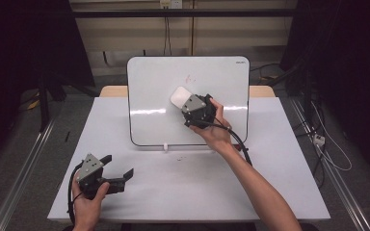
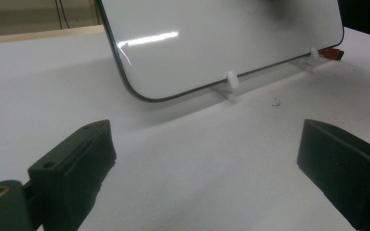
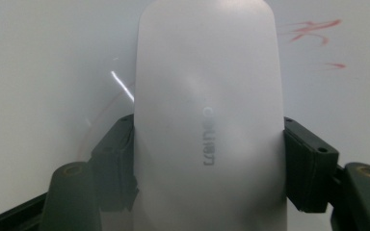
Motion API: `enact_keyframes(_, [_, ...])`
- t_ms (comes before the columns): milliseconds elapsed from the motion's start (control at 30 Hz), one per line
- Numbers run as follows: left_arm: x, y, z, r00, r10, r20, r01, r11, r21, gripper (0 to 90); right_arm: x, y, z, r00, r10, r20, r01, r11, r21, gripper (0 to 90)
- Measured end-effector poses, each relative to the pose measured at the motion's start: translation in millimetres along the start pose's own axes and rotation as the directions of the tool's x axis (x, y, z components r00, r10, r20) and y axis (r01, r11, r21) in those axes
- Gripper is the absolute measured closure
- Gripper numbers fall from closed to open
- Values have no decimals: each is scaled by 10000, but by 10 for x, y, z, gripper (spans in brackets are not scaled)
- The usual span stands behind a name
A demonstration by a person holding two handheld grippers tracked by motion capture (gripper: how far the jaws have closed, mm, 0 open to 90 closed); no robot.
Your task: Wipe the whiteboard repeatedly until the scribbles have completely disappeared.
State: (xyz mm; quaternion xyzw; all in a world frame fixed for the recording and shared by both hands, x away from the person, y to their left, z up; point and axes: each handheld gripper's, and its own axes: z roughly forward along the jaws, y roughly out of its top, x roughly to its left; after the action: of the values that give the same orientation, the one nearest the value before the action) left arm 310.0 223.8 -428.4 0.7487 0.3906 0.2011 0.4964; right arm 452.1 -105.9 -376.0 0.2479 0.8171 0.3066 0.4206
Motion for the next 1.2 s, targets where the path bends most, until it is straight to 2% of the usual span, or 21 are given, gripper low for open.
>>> enact_keyframes(133, [1,0,2,10000,-28,5,28,10000,-11,58,178,-23,-2,9988,-484,-115,484,9988,-6,313])
enact_keyframes(367, [7,-4,-7,9999,-103,-14,103,9999,-77,58,135,-11,2,9986,-489,-197,490,9988,57,313])
enact_keyframes(400, [9,-6,-9,10000,-95,-13,95,9999,-60,58,114,-5,1,9994,-320,-108,321,9995,43,313])
enact_keyframes(500, [9,-7,-11,9999,-109,-21,109,9999,-76,58,40,14,2,10000,-58,-6,58,10000,50,313])
enact_keyframes(533, [9,-6,-11,9999,-105,-3,105,9999,-87,58,-63,37,7,9999,143,76,-144,9999,61,312])
enact_keyframes(633, [9,-6,-13,10000,-94,-2,94,9999,-71,58,-187,77,15,9986,454,282,-454,9990,8,313])
enact_keyframes(700, [7,-6,-16,10000,-80,-7,80,9999,-82,58,-276,105,20,9980,560,306,-562,9984,54,313])
enact_keyframes(733, [7,-6,-16,10000,-80,-7,80,9999,-82,58,-276,105,20,9980,560,306,-562,9984,54,313])
enact_keyframes(767, [7,-6,-17,10000,-89,13,89,9999,-110,58,-365,135,22,9956,807,471,-811,9967,59,313])
enact_keyframes(900, [10,-9,-23,10000,-63,24,63,10000,-77,58,-524,166,30,9908,1196,630,-1202,9927,55,313])
enact_keyframes(1033, [12,-12,-32,10000,-87,7,88,9999,-111,58,-664,187,21,9886,1297,763,-1304,9915,42,313])
enact_keyframes(1200, [10,-14,-27,9999,-117,11,117,9999,-97,58,-824,187,6,9797,1738,1001,-1744,9847,-30,312])
